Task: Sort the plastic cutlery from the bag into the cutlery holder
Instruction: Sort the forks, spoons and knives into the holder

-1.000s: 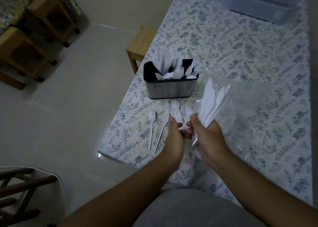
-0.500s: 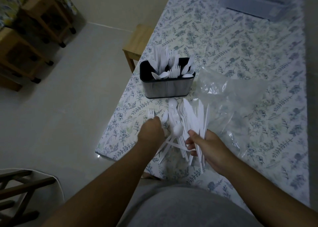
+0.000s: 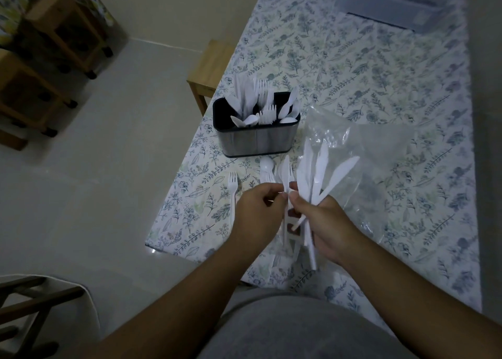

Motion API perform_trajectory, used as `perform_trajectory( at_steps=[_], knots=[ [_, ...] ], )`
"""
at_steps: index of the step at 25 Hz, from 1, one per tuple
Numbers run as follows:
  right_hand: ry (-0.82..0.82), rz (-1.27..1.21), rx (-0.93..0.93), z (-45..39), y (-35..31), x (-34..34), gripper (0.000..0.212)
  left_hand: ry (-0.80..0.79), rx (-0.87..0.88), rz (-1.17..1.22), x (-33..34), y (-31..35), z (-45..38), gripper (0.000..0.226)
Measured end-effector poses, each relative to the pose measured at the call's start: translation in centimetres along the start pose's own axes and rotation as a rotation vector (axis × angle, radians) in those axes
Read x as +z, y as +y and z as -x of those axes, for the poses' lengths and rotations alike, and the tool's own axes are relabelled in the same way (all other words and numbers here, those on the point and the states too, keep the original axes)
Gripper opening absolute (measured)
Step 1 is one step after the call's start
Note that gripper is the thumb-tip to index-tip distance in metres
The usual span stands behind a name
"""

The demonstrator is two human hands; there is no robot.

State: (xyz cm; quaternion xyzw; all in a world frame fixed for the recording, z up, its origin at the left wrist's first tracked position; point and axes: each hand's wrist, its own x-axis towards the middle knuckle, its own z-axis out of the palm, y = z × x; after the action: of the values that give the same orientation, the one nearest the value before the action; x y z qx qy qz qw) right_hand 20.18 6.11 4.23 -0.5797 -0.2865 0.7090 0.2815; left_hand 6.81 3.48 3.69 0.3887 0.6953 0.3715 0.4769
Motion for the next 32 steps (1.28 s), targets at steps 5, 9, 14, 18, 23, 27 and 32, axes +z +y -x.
perform_trajectory(
  at_steps=[5,9,14,18,23,27,32],
  knots=[
    [-0.202,0.023,0.028,0.4,-0.6,-0.4,0.022,0.012,-0.007,0.098,-0.5,1.0,0.0,0.019],
    [-0.218,0.115,0.037,0.3,-0.2,-0.3,0.026,-0.132,-0.036,0.023,-0.8,1.1,-0.3,0.03],
    [-0.063,-0.076,-0.012,0.0,-1.4,0.5,0.018,0.083,-0.12,0.227,0.0,1.6,0.8,0.024],
    [0.062,-0.317,-0.153,0.1,-3.9,1.4,0.019,0.123,-0.766,0.881,1.7,0.3,1.8,0.049],
    [-0.005,-0.139,-0.123,2.0,-1.2,3.8,0.012,0.088,-0.697,1.167,2.1,1.7,0.6,0.066],
    [0.022,-0.295,-0.076,0.9,-2.4,1.7,0.017,0.148,-0.511,0.655,1.0,0.9,0.5,0.037],
    [0.178,0.124,0.004,0.1,0.1,-1.9,0.009,0.078,-0.304,-0.203,-2.9,-3.1,-1.1,0.008]
  ],
)
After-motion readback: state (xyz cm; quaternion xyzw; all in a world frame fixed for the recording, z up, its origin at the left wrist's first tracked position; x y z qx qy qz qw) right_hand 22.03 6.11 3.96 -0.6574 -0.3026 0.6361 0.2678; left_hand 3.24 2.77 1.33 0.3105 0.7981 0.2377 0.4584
